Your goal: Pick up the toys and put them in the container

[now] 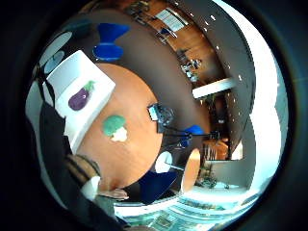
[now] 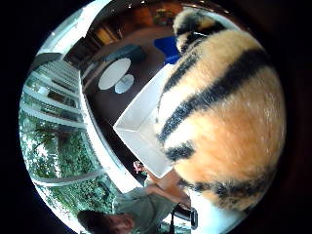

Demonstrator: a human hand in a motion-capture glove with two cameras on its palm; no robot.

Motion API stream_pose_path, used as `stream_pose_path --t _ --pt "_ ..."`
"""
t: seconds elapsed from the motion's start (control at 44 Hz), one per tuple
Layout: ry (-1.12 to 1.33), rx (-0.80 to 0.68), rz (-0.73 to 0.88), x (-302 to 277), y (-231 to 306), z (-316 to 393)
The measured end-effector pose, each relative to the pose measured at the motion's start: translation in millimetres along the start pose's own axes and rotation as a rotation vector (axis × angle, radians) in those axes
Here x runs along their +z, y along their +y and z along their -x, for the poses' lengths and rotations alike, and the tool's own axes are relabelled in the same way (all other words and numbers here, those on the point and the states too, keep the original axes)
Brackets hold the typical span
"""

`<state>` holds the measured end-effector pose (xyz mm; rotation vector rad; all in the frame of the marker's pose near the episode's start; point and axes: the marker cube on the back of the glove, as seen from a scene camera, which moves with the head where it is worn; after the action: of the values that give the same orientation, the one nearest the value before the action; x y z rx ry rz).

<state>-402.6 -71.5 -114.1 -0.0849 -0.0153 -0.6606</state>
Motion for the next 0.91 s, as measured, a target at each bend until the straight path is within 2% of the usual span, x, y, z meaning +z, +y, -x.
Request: stream_pose_path --t 0.387,0.751,0.796,0.887,0.91 --pt "-0.024 -0.117 -0.020 3.2 -38.9 70.5" --pt "-0.045 -0.131 0.014 14.6 -54.9 103.3" --pt "-0.058 -0.116 0.021 15.9 -56.9 106.2" --pt "-0.122 0.032 0.048 17.1 -66.3 113.9" --pt "-0.107 0.022 0.060 19.3 -65.9 114.5"
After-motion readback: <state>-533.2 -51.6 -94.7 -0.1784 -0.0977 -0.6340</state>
